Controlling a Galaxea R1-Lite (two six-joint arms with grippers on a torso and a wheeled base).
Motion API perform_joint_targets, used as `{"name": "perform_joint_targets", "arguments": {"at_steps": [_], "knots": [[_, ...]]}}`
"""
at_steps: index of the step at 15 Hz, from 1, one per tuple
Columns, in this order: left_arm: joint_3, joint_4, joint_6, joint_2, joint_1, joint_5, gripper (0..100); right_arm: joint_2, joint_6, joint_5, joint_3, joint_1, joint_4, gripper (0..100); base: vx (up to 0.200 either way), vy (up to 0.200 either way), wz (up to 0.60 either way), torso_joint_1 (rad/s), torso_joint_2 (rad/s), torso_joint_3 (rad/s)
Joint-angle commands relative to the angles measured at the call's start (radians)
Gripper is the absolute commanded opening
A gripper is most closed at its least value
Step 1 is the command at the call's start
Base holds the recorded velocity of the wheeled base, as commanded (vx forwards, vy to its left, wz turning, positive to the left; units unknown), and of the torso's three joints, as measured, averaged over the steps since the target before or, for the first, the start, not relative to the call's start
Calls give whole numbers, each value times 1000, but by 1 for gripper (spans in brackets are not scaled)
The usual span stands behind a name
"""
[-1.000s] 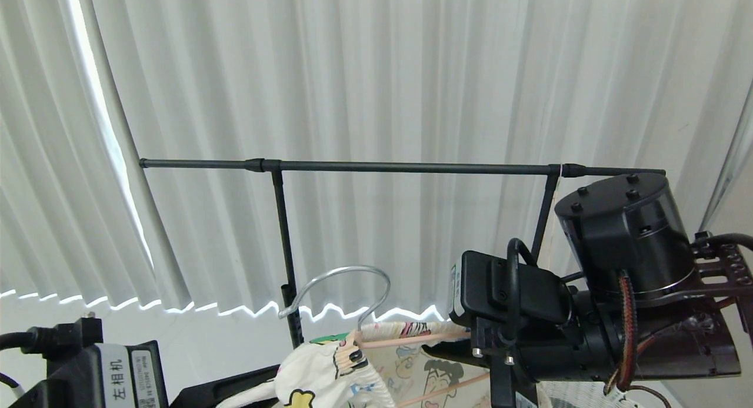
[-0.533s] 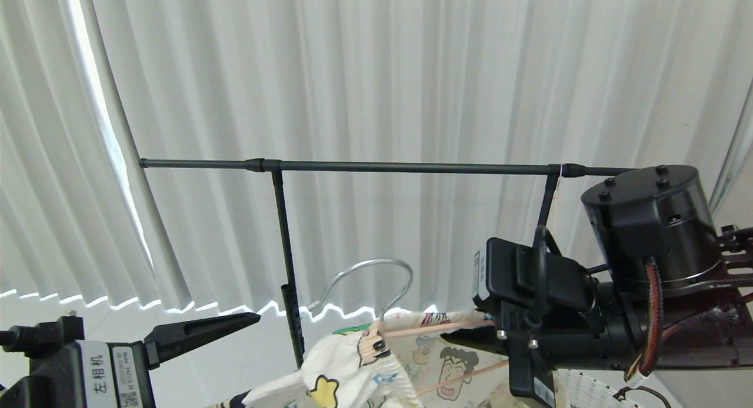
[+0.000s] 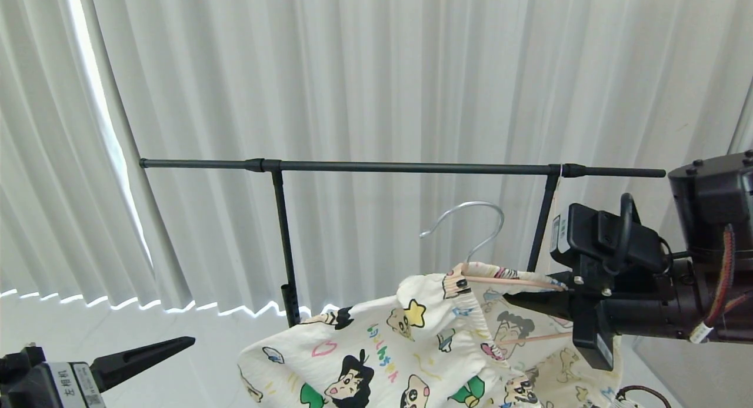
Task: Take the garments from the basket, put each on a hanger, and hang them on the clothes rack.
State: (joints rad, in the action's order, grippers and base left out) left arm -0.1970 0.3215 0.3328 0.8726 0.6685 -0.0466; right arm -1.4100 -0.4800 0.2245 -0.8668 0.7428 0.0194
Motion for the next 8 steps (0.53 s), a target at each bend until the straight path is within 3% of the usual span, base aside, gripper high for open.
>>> {"name": "perform_joint_targets", "arguments": {"at_steps": [1, 2, 6, 7, 8], "knots": [[34, 1, -55, -1, -73, 10, 100, 31, 0, 1, 2, 4, 2, 0, 0, 0, 0, 0, 0, 0], [27, 1, -92, 20, -75, 27, 100, 36, -2, 1, 0, 17, 4, 0, 0, 0, 0, 0, 0, 0], [21, 1, -103, 100, -75, 33, 100, 62, -5, -2, -3, 49, 2, 0, 0, 0, 0, 0, 0, 0], [19, 1, -103, 111, -75, 33, 0, 71, -3, -2, -1, 53, 1, 0, 0, 0, 0, 0, 0, 0], [14, 1, -101, 115, -75, 33, 0, 77, -3, -2, 0, 55, 1, 0, 0, 0, 0, 0, 0, 0]]}}
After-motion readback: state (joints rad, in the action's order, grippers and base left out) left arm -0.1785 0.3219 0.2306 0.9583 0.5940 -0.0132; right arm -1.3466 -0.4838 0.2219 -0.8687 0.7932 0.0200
